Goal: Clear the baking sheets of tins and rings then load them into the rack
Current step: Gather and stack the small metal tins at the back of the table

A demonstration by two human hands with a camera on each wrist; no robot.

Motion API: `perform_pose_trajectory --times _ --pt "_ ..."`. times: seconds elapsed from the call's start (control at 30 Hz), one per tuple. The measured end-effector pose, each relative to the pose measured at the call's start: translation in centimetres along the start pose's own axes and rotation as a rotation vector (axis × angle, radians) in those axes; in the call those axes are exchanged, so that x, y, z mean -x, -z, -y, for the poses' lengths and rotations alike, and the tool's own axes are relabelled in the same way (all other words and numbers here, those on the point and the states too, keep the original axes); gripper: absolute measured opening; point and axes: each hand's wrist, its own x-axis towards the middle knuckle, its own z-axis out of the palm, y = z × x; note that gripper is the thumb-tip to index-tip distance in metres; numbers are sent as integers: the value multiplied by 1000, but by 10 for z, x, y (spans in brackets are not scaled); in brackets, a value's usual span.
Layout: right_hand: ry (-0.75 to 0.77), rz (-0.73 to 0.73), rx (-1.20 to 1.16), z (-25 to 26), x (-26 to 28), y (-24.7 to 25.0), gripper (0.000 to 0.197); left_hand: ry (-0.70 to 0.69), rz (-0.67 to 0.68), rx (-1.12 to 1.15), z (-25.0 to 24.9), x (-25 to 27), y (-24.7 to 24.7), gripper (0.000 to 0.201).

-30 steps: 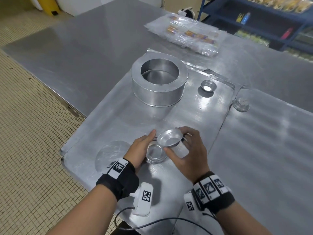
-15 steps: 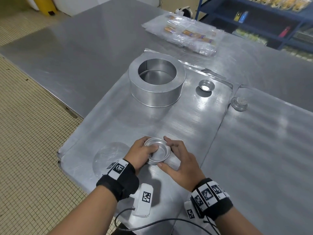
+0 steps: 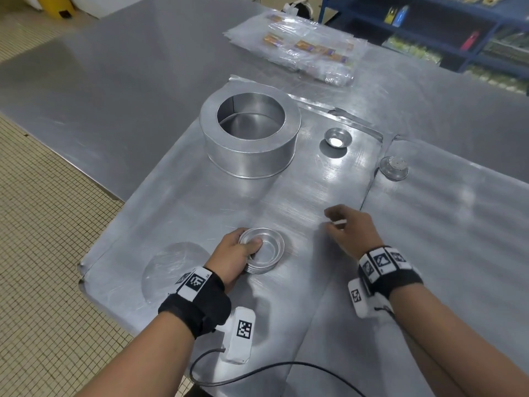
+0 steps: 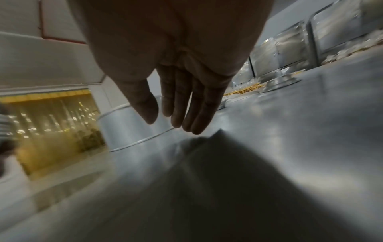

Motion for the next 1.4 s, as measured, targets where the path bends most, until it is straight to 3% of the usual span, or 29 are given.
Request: perform_pose_trajectory --times 0.1,0.27,0.43,0.6,0.8,0.87,0.97,1.2,1.3,1.4 --pt "-42 -73 104 -20 -30 23 30 13 -2 5 -1 -3 -5 28" --pt "-130 -201 303 -49 -82 60 36 52 -28 42 0 -11 -12 13" --pt "-210 -145 630 -70 -126 95 54 56 -47 37 -1 -17 -14 15" --pt "-375 -176 553 -81 -159 111 69 39 -34 32 1 -19 -12 16" --pt "-444 -54 581 -91 -185 113 62 30 -26 15 3 -20 -7 17" --pt "-454 -101 589 -91 -183 110 60 22 -24 12 3 -19 -5 18" --pt "-499 -182 558 -87 -172 107 73 15 -22 -5 2 -19 -2 18" --pt "-379 -305 411 -65 -134 98 76 4 3 -47 2 -14 -4 19" --pt "-271 -355 360 -48 -111 89 69 -1 2 -59 -2 -12 -7 30" --pt "-154 -392 259 -30 -87 76 76 5 3 -43 -3 -10 -8 29"
